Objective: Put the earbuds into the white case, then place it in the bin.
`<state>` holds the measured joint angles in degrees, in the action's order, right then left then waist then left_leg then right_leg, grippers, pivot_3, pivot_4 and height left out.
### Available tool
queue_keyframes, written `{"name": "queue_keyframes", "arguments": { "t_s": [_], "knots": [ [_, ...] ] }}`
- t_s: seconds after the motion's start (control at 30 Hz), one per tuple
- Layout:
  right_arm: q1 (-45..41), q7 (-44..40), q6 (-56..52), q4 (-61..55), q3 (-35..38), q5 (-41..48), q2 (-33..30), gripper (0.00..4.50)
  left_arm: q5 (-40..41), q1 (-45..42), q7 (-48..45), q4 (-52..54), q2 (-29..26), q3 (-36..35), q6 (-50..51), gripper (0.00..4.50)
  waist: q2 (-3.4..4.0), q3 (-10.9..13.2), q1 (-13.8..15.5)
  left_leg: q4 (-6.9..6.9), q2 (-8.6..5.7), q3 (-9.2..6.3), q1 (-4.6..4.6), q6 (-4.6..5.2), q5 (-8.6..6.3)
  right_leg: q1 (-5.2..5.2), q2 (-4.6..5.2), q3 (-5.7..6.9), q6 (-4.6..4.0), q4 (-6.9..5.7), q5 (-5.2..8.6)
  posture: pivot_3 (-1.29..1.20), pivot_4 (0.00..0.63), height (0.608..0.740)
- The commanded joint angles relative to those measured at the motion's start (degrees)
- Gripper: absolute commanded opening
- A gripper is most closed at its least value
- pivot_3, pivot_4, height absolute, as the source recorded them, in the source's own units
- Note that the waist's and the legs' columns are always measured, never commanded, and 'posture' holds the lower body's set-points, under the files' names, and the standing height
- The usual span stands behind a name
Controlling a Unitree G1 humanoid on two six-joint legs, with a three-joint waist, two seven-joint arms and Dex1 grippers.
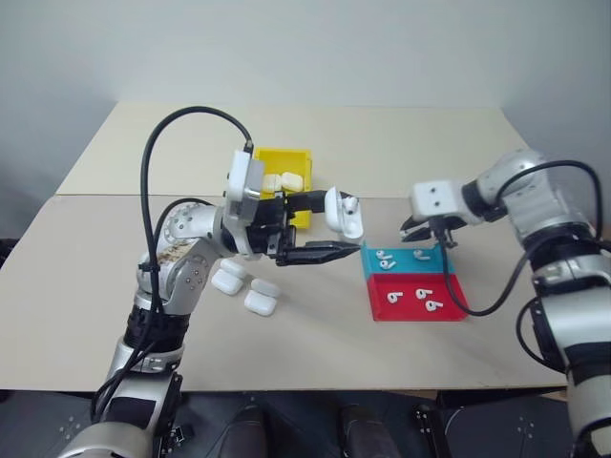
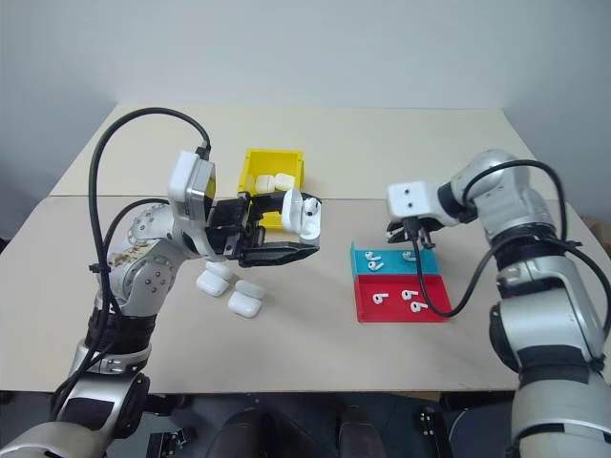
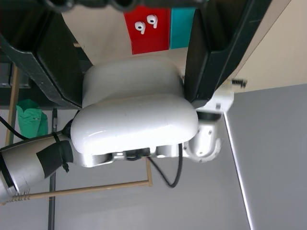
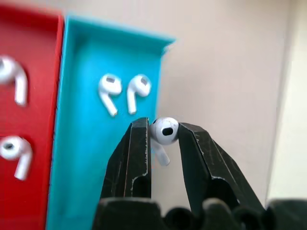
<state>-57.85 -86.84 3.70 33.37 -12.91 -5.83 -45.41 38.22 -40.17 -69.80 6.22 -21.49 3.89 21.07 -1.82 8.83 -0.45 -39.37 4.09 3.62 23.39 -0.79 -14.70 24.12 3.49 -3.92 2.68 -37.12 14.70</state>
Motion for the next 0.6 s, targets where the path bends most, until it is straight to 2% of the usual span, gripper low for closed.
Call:
{"name": "queue_keyframes", "arguments": {
  "t_s": [0.03, 0.1, 0.2, 0.3, 0.43, 0.6],
  "knots": [
    [6.51, -1.37, -25.9, -22.31, 12.4, 17.98, -3.8, 0.93, -0.45, -3.18, -1.49, -1.94, 0.9, -0.19, -2.36, 2.86, 0.0, 0.0, 0.26, -0.01, 0.0, 0.01, -0.01, 0.0, 0.0, 0.0, 0.0, -0.01, 0.0, 0.0, 0.0, 0.0, 0.15, 0.74],
    [10.63, 2.43, -41.2, -32.32, 20.56, 29.4, -4.08, 0.93, -0.73, -4.28, -2.55, -3.75, 1.37, 0.16, -2.91, 2.86, 0.0, 0.0, 0.64, -0.01, 0.0, 0.0, 0.01, 0.01, -0.01, 0.0, -0.01, 0.0, 0.0, 0.01, 0.0, 0.0, 0.15, 0.74],
    [13.9, 11.07, -58.48, -42.16, 31.03, 43.42, -1.96, 0.93, -1.06, -5.35, -3.54, -5.51, 2.1, 0.62, -3.3, 2.86, 0.0, 0.0, 0.63, -0.02, 0.0, 0.0, -0.04, 0.02, -0.01, -0.03, -0.01, -0.02, 0.0, 0.0, 0.0, 0.0, 0.15, 0.74],
    [15.05, 22.55, -70.72, -48.85, 39.96, 56.23, 2.68, 0.93, -1.57, -6.33, -4.09, -6.91, 3.04, 1.15, -3.34, 2.86, 0.0, 0.0, 0.54, -0.02, 0.0, -0.01, -0.09, 0.03, -0.01, -0.09, -0.03, -0.02, 0.0, 0.0, 0.0, 0.0, 0.15, 0.74],
    [14.48, 38.06, -78.87, -53.32, 46.13, 71.48, 8.73, 0.93, -1.92, -7.25, -4.08, -7.85, 4.13, 1.41, -2.82, 2.86, 0.0, 0.0, 0.53, -0.02, -0.01, -0.04, -0.07, 0.03, -0.01, -0.08, -0.03, -0.02, 0.0, -0.02, 0.0, 0.0, 0.15, 0.74],
    [17.05, 51.42, -77.55, -57.36, 44.91, 84.24, 11.18, 0.93, -2.14, -8.54, -3.13, -8.14, 5.4, 1.8, -1.89, 2.86, 0.0, 0.0, 0.52, -0.02, -0.01, -0.07, 0.06, 0.05, -0.02, 0.01, -0.03, -0.01, 0.01, 0.01, 0.0, 0.0, 0.15, 0.74]
  ]
}}
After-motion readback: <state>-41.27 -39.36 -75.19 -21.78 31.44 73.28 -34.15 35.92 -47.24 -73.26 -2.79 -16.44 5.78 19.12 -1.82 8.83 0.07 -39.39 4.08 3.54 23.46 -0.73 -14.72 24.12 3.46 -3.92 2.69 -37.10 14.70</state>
